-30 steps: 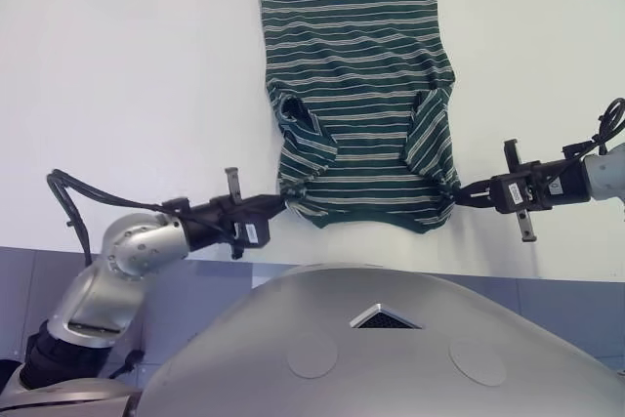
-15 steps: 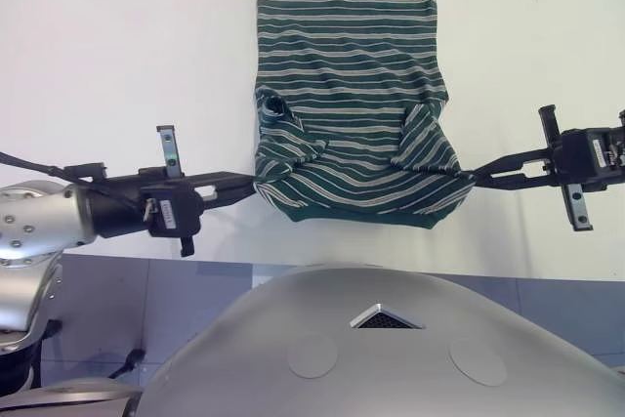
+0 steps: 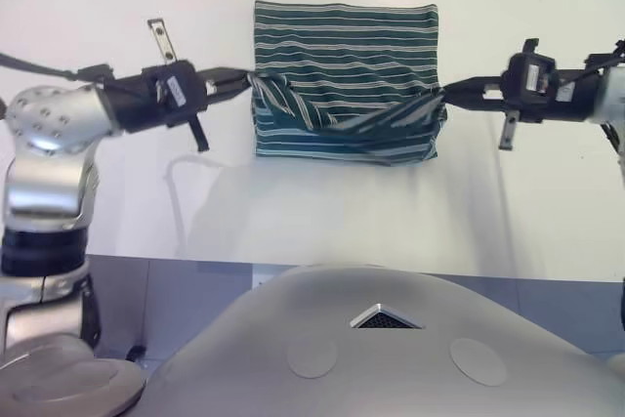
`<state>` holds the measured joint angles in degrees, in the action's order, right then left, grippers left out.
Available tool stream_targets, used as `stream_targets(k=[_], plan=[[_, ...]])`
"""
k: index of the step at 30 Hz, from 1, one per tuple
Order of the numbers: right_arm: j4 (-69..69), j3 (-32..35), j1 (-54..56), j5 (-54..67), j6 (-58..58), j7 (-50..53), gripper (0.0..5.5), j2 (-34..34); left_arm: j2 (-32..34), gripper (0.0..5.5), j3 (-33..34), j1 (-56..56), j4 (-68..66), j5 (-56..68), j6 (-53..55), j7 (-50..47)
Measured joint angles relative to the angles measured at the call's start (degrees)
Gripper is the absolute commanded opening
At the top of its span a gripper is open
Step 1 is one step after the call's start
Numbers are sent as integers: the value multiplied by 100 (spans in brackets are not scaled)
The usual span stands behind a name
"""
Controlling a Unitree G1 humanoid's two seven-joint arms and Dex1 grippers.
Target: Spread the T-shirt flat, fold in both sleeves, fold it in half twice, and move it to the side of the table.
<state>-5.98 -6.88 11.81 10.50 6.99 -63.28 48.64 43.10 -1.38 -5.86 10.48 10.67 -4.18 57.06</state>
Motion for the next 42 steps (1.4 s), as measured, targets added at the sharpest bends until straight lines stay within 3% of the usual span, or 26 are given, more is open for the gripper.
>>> stream_targets(k=[7,11,15,20,29,34,39,42], plan=[[3470,-897,1809,-1659,-1485,1151,2,-1210,-1033,0,-517,-2061,-4030,-550,-1137,-131],[5551,-1171,3114,-2392,-2220,2170,2,-2059,-1377,0,-501,-3367,-6202,-705,-1694,-180],[6742,-1246,3679,-2732,-2511,2955,2,-2483,-1529,0,-275,-4178,-7445,-706,-1780,-446],[7427,-1235,4228,-2981,-2534,3455,2,-2668,-1631,0,-244,-4646,-8241,-1102,-1688,-1346],[7766,-914,4647,-3042,-2183,4140,2,-2769,-1837,0,129,-5211,-8509,-1199,-1261,-1740],[7911,-1282,4655,-3507,-2175,4249,2,-3021,-2001,0,-278,-5214,-8654,-1818,-1114,-2094],[7976,-1488,4644,-3757,-2167,4369,2,-3254,-2105,0,-282,-4994,-8700,-1873,-965,-2235],[7992,-1509,4643,-3767,-2161,4387,74,-3396,-2109,48,-230,-4930,-8700,-1862,-864,-2256]])
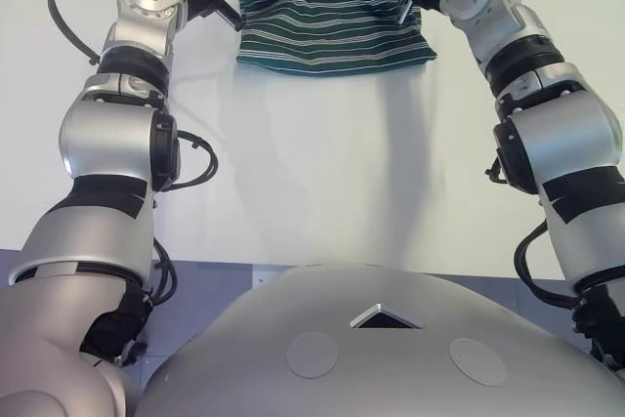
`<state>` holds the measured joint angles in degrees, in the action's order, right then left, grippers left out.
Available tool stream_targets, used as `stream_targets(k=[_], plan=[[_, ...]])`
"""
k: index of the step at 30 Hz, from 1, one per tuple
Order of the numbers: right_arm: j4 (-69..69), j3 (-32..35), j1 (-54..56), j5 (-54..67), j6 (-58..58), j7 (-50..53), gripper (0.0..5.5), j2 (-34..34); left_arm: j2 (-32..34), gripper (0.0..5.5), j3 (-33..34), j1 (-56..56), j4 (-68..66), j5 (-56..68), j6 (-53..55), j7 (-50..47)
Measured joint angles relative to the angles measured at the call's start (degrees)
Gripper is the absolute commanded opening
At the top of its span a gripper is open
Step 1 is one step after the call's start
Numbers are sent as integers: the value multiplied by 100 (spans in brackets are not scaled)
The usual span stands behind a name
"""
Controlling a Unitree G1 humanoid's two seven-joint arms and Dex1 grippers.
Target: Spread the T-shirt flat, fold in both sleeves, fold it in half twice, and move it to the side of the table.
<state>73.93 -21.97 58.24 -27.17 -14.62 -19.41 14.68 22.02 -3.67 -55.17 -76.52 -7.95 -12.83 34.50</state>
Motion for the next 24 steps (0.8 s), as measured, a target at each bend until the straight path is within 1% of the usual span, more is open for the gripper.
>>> stream_targets(k=[4,5,6,8,9,13,15,17,19,20,21,24], plan=[[67,248,-12,221,100,-9,161,-61,-79,128,228,0,1,104,54,4],[73,382,-14,297,126,-12,172,-96,-105,138,321,0,1,151,112,-5],[81,601,-22,517,204,-23,201,-151,-119,164,412,0,1,222,166,-87],[101,1204,-31,1150,402,-57,233,-239,-141,192,645,-12,0,339,434,-404],[133,1531,-38,1441,546,-9,258,-294,-159,214,801,-44,-15,449,661,-604],[209,2825,-223,2633,1107,523,335,-605,-173,282,1572,-411,-50,1040,1479,-1409],[209,3128,-228,2879,1156,697,370,-576,-172,313,1972,-436,-52,1353,1680,-1750],[172,3176,-249,2911,956,602,402,-465,-156,343,2429,-484,-51,1763,1788,-1886],[-68,2900,-346,2632,444,304,446,-251,-90,382,2738,-559,21,2086,1772,-1831],[-291,2592,-480,2330,19,88,451,-76,-58,385,2780,-584,110,2127,1711,-1680],[-529,2278,-658,2045,-397,-181,478,149,5,410,2781,-601,247,2136,1587,-1495],[-1028,1743,-1129,1566,-906,-706,540,659,120,468,2598,-609,588,2079,1288,-1236]])
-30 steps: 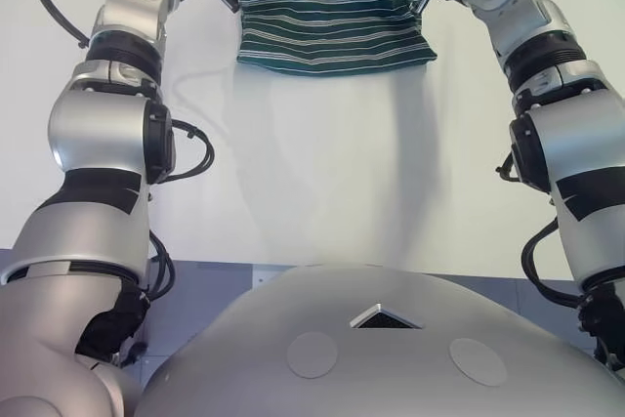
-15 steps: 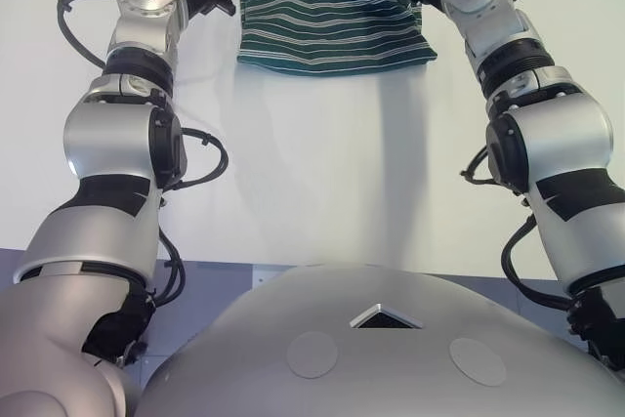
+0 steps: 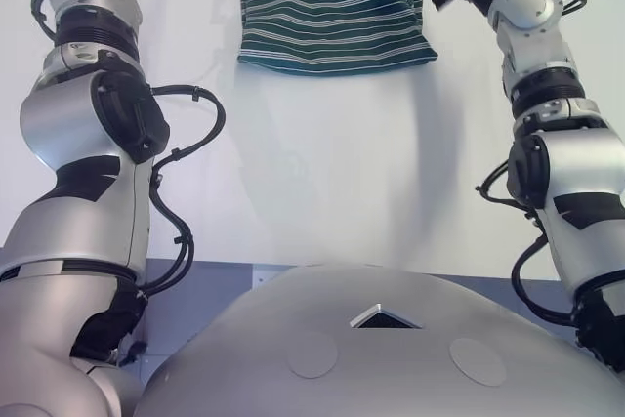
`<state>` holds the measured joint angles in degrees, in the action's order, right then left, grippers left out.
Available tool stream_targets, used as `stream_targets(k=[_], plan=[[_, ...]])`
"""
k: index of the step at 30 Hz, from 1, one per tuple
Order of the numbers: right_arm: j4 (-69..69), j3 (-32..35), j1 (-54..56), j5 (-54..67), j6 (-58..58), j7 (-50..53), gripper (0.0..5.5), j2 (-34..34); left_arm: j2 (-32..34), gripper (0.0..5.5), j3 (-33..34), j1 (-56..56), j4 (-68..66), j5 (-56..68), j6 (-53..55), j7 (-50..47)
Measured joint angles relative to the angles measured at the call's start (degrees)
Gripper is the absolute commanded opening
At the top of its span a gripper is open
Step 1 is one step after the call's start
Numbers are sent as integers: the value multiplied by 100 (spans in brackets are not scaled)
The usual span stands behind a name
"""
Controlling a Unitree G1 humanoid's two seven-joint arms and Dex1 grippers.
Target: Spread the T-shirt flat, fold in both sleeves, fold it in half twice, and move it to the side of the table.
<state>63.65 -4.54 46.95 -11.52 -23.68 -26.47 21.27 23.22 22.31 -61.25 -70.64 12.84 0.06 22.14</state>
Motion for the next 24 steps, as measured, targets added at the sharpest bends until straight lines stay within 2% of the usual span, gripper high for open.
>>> stream_targets(k=[4,7,10,13,16,17,18,19,24], plan=[[-878,-1246,-872,-1334,-694,-338,540,985,-163,530,-417,695,770,-212,-389,114],[-2318,-1570,-1333,-1147,-668,-1356,540,1454,-280,538,-536,913,1062,-224,-383,116],[-4573,-1721,-2346,74,102,-2829,540,1954,-264,538,-621,1160,1342,-222,-379,110],[-6249,-1687,-2949,1870,1306,-3599,540,2233,-266,538,-616,1291,1568,-203,-370,109],[-7390,-984,-2869,3755,2619,-4039,540,2575,-265,538,-603,1613,2063,-138,-244,106],[-7370,-580,-2416,3930,2940,-4017,540,2664,-266,538,-586,1872,2402,-40,-128,113],[-7177,-444,-2054,3761,2939,-3837,540,2672,-278,538,-581,1997,2636,13,-64,121],[-6649,-524,-1686,3080,2741,-3360,540,2468,-309,538,-607,2082,3019,76,-22,173],[-4101,-1727,-1250,301,1274,-1877,540,1796,-544,538,-731,2368,3569,241,122,277]])
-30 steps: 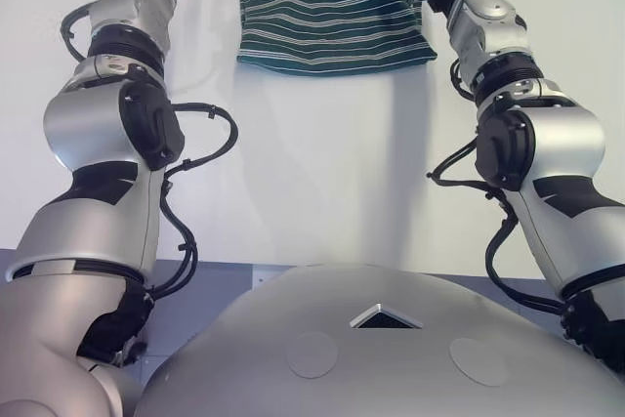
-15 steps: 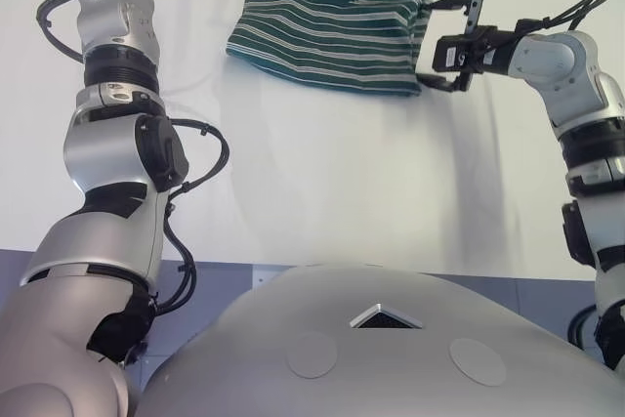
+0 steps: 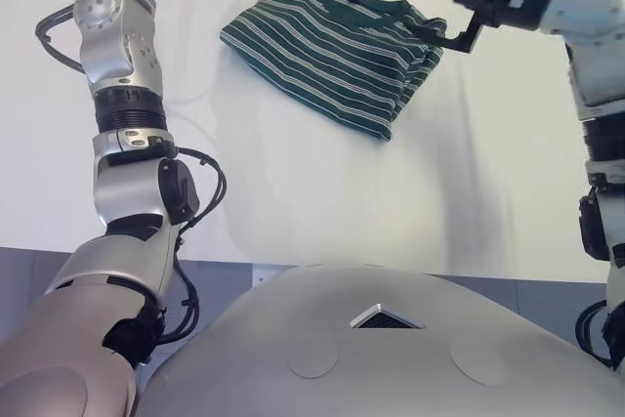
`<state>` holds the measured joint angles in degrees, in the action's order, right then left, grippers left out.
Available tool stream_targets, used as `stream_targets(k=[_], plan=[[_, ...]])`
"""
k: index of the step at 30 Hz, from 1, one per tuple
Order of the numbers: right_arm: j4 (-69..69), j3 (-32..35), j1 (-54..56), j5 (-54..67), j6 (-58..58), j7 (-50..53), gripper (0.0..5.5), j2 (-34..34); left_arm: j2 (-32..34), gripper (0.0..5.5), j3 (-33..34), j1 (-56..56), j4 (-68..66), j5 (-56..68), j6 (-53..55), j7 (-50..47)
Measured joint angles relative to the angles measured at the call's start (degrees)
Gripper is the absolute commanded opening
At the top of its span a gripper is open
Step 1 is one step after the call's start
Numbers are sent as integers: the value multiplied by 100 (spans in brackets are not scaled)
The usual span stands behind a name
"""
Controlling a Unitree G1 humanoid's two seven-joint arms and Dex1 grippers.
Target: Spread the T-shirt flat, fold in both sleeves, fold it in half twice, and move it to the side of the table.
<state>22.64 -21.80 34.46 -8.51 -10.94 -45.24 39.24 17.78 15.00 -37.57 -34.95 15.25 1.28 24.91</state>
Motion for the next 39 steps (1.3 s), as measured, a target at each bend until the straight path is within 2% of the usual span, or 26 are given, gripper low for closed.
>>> stream_targets(k=[3,5,7,9,11,13,14,16,18,21,24,27,31,34,37,39], plan=[[1368,-458,101,-788,-897,345,540,-77,-47,538,-21,143,265,43,96,-6],[1497,-541,158,-898,-1324,102,540,-13,-125,538,-42,180,436,76,111,-5],[618,-487,-341,7,-1170,-1010,540,354,-139,538,-44,269,486,82,132,-6],[-776,-467,-1098,1310,-520,-2103,540,754,-146,538,-38,331,488,83,141,-7],[-1891,-264,-1444,2551,266,-2595,540,932,-160,538,-40,338,489,83,142,-6],[-2786,295,-1401,3773,1174,-2652,540,930,-168,538,-64,375,550,86,154,12],[-2923,636,-1164,4013,1466,-2488,540,850,-170,538,-127,456,674,101,172,127],[-2619,825,-888,3675,1458,-2152,540,724,-172,538,-257,674,1132,247,169,541],[-2076,730,-872,2885,1170,-1937,540,671,-82,538,-458,1027,1802,385,151,1093],[-827,421,-593,1269,223,-1089,540,445,209,538,-775,1534,2705,440,117,1723],[-23,-117,-404,4,-651,-625,540,232,303,538,-904,1565,2979,429,131,1775],[-282,-339,-814,-74,-951,-1049,540,311,319,538,-976,1646,3105,432,195,1779],[-1746,-465,-1553,62,-627,-1489,540,601,410,538,-1041,1886,3684,529,383,1925],[-2150,-409,-1754,219,-45,-1245,540,106,516,538,-1048,2020,4211,726,600,2006],[-2099,-13,-1543,268,294,-646,540,-376,566,538,-1107,2221,4562,749,736,2013],[-2155,207,-1482,429,440,-632,540,-397,599,538,-1214,2396,4818,768,832,2043]])
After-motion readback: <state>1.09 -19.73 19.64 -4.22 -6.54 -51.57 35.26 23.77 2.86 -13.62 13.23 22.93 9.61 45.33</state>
